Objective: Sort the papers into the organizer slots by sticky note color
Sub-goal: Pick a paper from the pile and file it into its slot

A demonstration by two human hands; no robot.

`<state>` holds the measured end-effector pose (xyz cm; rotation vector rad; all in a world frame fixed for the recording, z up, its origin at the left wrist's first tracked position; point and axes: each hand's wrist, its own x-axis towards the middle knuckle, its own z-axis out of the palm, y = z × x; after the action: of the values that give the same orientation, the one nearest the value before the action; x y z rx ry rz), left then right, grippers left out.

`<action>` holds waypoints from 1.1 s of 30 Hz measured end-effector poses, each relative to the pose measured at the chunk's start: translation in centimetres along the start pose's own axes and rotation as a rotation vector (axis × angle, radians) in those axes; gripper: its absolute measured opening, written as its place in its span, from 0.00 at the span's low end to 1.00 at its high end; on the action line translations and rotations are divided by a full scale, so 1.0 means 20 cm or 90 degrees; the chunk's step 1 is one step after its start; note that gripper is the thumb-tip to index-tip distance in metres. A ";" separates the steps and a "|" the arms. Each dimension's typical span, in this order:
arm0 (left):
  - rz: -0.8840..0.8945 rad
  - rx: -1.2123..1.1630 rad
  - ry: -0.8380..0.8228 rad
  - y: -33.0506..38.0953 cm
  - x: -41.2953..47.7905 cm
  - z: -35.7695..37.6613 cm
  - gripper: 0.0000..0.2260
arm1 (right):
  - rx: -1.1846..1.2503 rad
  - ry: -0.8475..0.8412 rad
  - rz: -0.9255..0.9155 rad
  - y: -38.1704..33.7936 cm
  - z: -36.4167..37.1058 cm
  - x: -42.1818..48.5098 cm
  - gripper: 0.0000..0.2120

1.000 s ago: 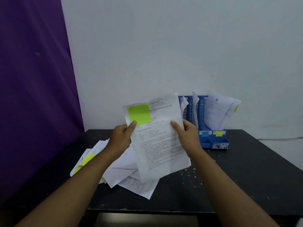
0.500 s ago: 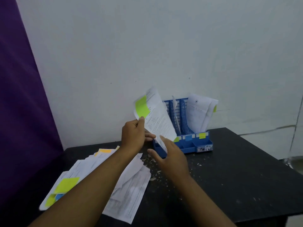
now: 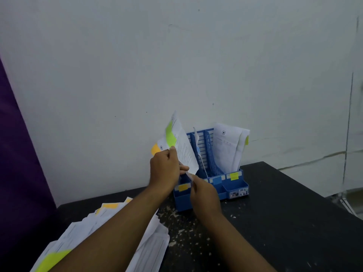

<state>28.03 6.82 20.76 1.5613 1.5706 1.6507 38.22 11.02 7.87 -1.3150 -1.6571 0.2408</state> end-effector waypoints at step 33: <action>-0.028 0.139 -0.029 -0.65 0.09 -0.06 0.07 | -0.133 -0.055 0.087 0.24 0.42 0.52 0.10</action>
<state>21.25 11.77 10.52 1.6437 1.7979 1.4498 35.43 24.79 6.12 -1.5967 -1.7027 0.2130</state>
